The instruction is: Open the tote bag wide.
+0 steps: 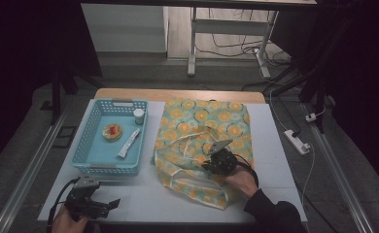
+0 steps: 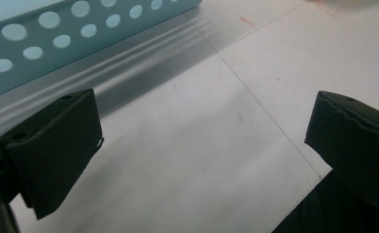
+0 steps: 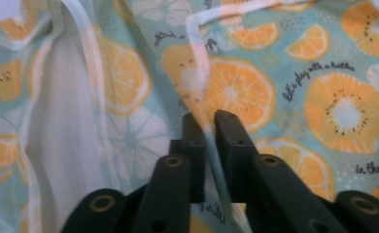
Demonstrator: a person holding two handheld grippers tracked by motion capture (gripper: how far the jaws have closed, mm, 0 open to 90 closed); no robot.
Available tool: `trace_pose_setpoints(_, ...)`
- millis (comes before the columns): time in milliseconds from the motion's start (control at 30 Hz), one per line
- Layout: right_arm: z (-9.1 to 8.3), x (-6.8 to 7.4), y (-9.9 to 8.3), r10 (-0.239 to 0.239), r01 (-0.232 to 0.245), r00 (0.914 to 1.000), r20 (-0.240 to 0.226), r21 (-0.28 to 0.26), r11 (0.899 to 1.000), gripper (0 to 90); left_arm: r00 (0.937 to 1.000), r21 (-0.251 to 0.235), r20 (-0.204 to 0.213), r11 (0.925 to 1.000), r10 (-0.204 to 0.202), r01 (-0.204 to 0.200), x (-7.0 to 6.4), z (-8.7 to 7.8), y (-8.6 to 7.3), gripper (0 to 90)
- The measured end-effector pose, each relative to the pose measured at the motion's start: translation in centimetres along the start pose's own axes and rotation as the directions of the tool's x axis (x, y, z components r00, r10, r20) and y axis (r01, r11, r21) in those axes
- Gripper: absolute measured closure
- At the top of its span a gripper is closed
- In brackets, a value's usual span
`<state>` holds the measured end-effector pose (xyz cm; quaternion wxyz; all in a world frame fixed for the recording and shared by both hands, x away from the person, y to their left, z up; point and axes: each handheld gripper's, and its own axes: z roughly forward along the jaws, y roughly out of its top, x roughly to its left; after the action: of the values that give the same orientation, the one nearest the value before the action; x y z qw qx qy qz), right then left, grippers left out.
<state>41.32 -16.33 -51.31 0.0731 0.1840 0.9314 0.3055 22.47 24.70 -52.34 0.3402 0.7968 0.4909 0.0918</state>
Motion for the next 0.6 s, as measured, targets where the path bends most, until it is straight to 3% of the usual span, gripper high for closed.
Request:
trace_pose_setpoints(100,-0.4,0.0,0.2,-0.002,0.002,1.0,-0.003,-0.026,1.0,88.6,1.0,-0.001,0.0,1.0,0.0,0.0,0.0,0.0,0.0,0.2)
trace_pose_setpoints(300,-1.0,-0.3,0.6,0.03,-0.032,0.9992,-0.026,-0.057,0.998,89.3,1.0,0.0,-0.001,1.0,-0.001,0.001,0.0,0.0,0.0,0.2)
trace_pose_setpoints(600,-2.4,-0.6,1.6,0.046,-0.049,0.9987,-0.023,-0.105,0.993,89.5,1.0,0.002,-0.001,1.0,-0.002,0.002,0.1,0.0,0.0,0.2)
